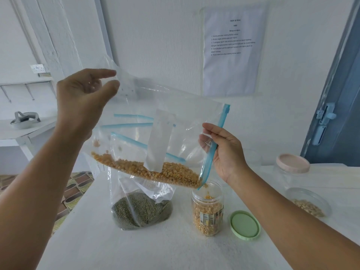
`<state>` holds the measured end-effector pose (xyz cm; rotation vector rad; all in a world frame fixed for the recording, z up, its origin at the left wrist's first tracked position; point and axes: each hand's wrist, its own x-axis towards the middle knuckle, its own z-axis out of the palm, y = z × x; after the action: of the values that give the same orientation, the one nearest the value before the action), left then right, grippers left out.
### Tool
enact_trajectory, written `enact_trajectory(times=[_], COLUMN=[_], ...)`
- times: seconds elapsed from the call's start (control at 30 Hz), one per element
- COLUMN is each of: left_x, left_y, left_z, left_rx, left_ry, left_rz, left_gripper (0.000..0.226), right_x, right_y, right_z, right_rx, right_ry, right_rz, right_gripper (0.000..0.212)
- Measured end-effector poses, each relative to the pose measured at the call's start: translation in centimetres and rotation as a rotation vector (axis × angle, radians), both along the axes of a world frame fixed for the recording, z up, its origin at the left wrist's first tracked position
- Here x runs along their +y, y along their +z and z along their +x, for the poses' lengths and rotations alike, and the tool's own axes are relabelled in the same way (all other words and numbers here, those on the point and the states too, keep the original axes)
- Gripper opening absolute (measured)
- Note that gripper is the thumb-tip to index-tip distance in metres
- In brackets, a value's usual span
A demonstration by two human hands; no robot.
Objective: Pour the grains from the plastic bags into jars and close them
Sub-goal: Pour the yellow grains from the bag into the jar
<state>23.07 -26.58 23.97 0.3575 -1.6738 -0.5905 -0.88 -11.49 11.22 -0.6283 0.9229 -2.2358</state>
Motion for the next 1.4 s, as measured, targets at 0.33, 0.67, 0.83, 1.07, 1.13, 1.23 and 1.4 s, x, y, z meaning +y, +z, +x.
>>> enact_trajectory(times=[0.33,0.67,0.83,1.07,1.13,1.23,1.4], left_x=[-1.2,-1.4,-1.6,-1.8,-1.7,-1.7,-1.6], left_y=[0.0,0.0,0.1,0.1,0.0,-0.1,0.0], left_z=[0.1,0.1,0.0,-0.2,-0.2,-0.2,-0.3], left_rx=[-0.057,-0.069,-0.070,-0.076,-0.076,-0.067,-0.069], left_ry=[0.034,0.043,0.054,0.074,0.077,0.080,0.080], left_rz=[-0.074,-0.099,-0.113,-0.114,-0.115,-0.107,-0.103], left_gripper=[0.037,0.039,0.039,0.041,0.039,0.041,0.040], right_x=[0.0,0.1,0.1,0.1,0.2,0.4,0.2], right_y=[-0.1,-0.1,-0.3,-0.4,-0.5,-0.6,-0.8], right_z=[-0.2,-0.3,-0.4,-0.7,-0.7,-0.7,-0.9], right_rx=[-0.019,-0.010,-0.002,0.002,0.005,0.009,0.039], right_ry=[0.002,-0.011,-0.012,-0.006,-0.003,-0.003,-0.010], right_rz=[-0.001,0.008,0.007,0.006,0.008,0.018,0.017], right_gripper=[0.031,0.030,0.031,0.032,0.032,0.032,0.023])
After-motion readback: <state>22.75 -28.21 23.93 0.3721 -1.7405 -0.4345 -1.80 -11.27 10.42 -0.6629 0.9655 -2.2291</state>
